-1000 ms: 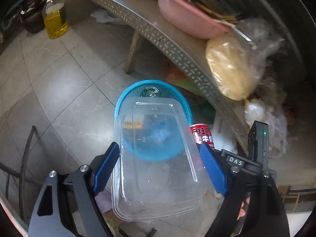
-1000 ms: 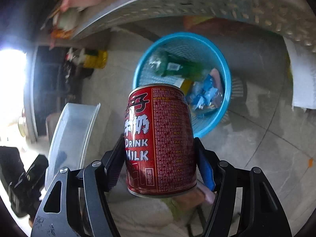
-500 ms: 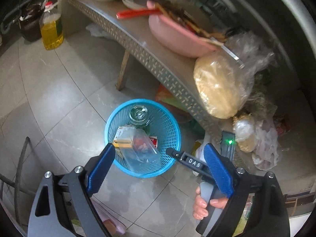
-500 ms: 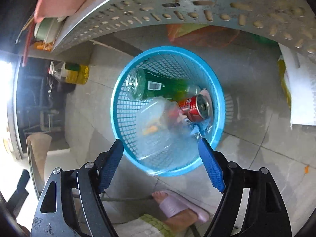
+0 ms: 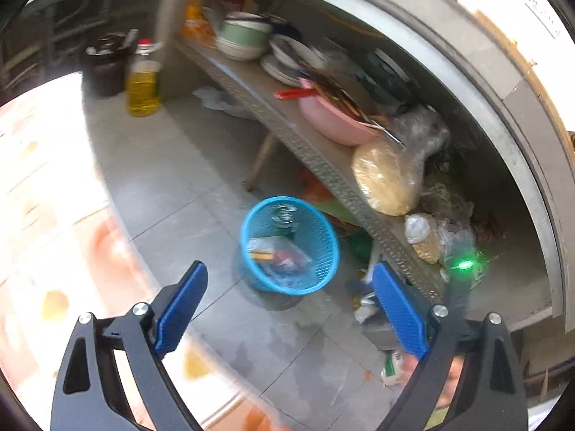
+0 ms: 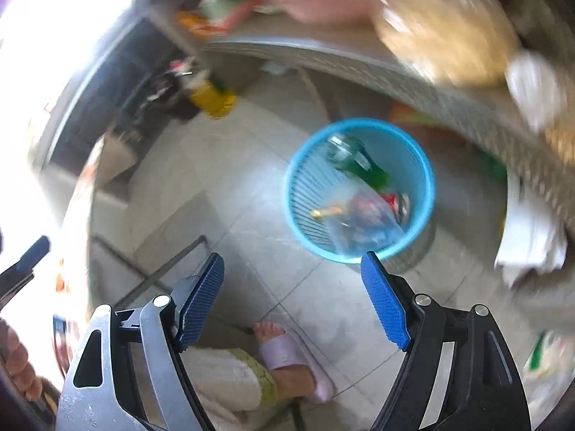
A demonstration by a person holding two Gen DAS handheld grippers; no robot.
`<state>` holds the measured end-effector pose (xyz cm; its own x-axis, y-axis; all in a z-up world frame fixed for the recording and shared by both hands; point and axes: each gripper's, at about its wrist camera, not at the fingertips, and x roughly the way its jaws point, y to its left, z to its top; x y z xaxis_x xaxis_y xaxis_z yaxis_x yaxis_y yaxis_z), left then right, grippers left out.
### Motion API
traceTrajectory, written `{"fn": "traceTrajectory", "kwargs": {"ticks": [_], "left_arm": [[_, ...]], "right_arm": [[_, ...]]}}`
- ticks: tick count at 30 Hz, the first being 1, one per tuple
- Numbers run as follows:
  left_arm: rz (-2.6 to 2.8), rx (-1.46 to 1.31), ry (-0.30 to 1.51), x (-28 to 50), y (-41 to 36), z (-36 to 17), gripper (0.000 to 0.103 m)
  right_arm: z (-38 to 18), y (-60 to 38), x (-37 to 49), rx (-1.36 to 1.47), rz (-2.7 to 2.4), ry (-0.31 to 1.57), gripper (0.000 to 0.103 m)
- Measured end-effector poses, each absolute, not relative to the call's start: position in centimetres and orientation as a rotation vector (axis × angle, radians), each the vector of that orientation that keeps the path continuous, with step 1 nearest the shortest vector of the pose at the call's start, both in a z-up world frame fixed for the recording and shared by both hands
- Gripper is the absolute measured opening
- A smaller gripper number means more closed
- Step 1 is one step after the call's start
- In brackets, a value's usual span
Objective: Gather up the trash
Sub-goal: 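Move both tools back over the table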
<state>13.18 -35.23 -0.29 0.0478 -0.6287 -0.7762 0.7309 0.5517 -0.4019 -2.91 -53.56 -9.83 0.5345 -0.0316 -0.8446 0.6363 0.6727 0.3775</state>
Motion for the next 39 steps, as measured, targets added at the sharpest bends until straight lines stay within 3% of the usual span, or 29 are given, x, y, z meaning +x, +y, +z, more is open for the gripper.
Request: {"fn": "traceTrajectory", "kwargs": {"ticks": [10, 21, 39], "left_arm": [[-0.808, -0.025, 0.986, 12.2, -20.2, 2.3, 0.091], [-0.64, -0.073, 0.876, 11.3, -11.2, 4.4, 0.091], [-0.538, -0.169, 0.833, 11.0, -4.3, 4.5, 0.093]], "right_arm": [[-2.4, -45.7, 0.3, 0.51, -0.227, 0.814, 0.094], [0.6, -35.9, 5.0, 0.311, -0.1, 0.803, 0.095], [3.2, -25.6, 6.9, 0.007, -0.026, 0.778, 0.095]]}}
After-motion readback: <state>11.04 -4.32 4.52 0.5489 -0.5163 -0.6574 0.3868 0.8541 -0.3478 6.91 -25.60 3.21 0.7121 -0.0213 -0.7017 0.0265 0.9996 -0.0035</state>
